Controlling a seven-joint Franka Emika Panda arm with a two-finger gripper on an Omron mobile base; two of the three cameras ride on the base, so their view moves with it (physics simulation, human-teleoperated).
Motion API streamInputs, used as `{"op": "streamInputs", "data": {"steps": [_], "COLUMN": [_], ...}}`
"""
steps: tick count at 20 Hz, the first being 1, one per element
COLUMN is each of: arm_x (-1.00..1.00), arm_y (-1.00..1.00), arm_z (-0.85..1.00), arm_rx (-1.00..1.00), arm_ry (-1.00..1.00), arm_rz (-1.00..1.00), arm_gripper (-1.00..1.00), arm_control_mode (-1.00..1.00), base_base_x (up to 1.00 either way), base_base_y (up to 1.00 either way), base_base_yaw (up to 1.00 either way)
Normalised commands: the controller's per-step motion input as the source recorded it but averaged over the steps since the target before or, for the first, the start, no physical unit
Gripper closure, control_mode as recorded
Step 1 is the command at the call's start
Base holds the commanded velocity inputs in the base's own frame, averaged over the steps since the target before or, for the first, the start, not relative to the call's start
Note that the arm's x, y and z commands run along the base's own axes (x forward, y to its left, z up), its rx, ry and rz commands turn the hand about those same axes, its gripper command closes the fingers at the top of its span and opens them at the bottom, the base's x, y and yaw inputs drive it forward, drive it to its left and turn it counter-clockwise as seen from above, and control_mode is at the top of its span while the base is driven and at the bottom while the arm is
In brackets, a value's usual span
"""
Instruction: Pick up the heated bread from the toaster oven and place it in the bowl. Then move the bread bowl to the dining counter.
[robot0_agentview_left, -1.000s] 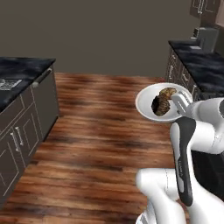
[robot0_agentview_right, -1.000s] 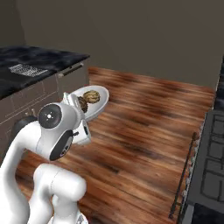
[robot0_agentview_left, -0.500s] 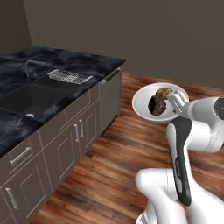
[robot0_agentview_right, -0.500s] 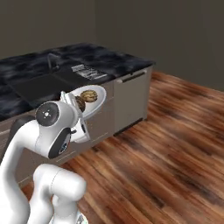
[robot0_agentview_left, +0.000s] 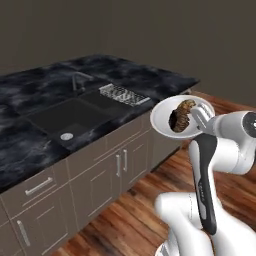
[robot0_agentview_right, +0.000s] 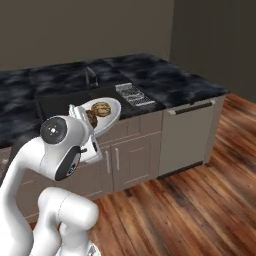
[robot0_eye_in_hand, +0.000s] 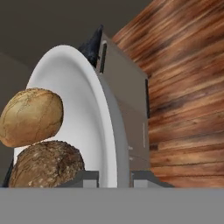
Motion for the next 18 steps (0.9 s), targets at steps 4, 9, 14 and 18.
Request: {"op": "streamInputs", "data": {"steps": [4,9,14,18], "arm_x": [0.0,0.0,0.0,0.0], "arm_y": [0.0,0.0,0.0,0.0], "arm_z": [0.0,0.0,0.0,0.0], "arm_rx": [0.0,0.0,0.0,0.0], "arm_ry": [0.0,0.0,0.0,0.0], "arm_rz": [0.0,0.0,0.0,0.0], "arm_gripper": [1.0,1.0,1.0,1.0], "arm_control_mode": [1.0,1.0,1.0,1.0], "base_base_x": [1.0,1.0,1.0,1.0], "base_base_y": [-1.0,-1.0,-1.0,-1.0], "base_base_yaw": [0.22,0.01,0.01,0.04]}}
